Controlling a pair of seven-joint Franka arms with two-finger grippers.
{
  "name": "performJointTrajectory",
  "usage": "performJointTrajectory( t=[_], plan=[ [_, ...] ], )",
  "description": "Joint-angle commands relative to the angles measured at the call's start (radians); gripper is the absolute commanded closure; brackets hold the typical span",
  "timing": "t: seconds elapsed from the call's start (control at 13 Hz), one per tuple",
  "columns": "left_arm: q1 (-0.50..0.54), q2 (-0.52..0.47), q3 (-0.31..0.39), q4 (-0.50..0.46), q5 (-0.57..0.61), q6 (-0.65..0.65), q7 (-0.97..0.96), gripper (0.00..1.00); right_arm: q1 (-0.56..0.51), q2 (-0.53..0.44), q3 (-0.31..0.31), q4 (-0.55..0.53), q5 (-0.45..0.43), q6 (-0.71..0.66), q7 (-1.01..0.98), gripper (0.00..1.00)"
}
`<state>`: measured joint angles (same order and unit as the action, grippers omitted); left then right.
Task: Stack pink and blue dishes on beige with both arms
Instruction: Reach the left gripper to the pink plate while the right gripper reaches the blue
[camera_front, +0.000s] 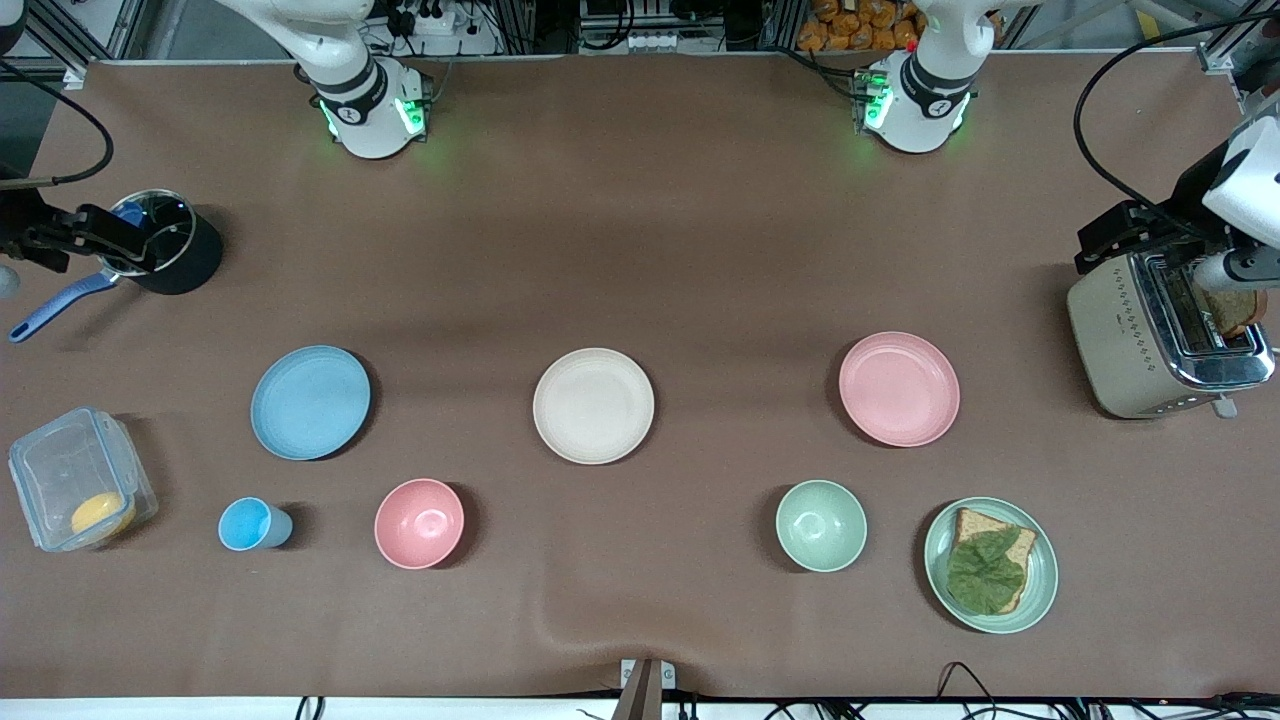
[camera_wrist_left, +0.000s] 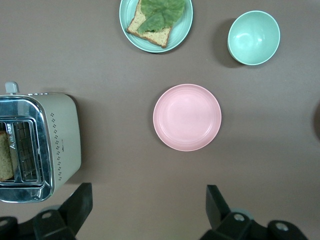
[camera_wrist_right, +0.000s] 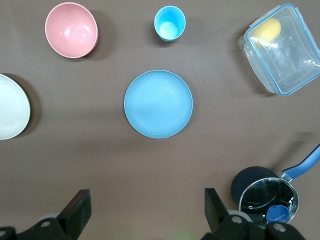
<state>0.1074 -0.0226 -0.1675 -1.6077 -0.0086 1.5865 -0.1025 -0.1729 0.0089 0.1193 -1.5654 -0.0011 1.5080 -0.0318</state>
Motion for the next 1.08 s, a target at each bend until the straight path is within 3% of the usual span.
performJointTrajectory(
  t=[0.0, 0.15, 0.46, 0.77, 1.0],
  plan=[
    [0.005, -0.045, 0.003, -0.018, 0.01, 0.003, 0.015, 0.0, -0.019, -0.006, 0.016, -0.004, 0.013, 0.001, 0.003, 0.0],
    [0.009, -0.021, 0.005, -0.006, 0.03, 0.004, 0.015, 0.0, -0.023, -0.006, 0.017, -0.004, 0.013, 0.001, 0.003, 0.0],
    [0.049, 0.137, 0.003, -0.023, 0.038, 0.047, 0.02, 0.0, -0.02, -0.006, 0.017, -0.005, 0.013, 0.001, 0.003, 0.0],
    [0.046, 0.15, 0.002, -0.292, 0.052, 0.405, 0.006, 0.0, -0.019, -0.004, 0.016, -0.005, 0.013, 0.003, 0.003, 0.0],
    [0.034, 0.235, 0.002, -0.333, 0.055, 0.497, -0.086, 0.0, -0.026, 0.002, 0.016, -0.018, 0.013, 0.003, 0.001, 0.0]
  ],
)
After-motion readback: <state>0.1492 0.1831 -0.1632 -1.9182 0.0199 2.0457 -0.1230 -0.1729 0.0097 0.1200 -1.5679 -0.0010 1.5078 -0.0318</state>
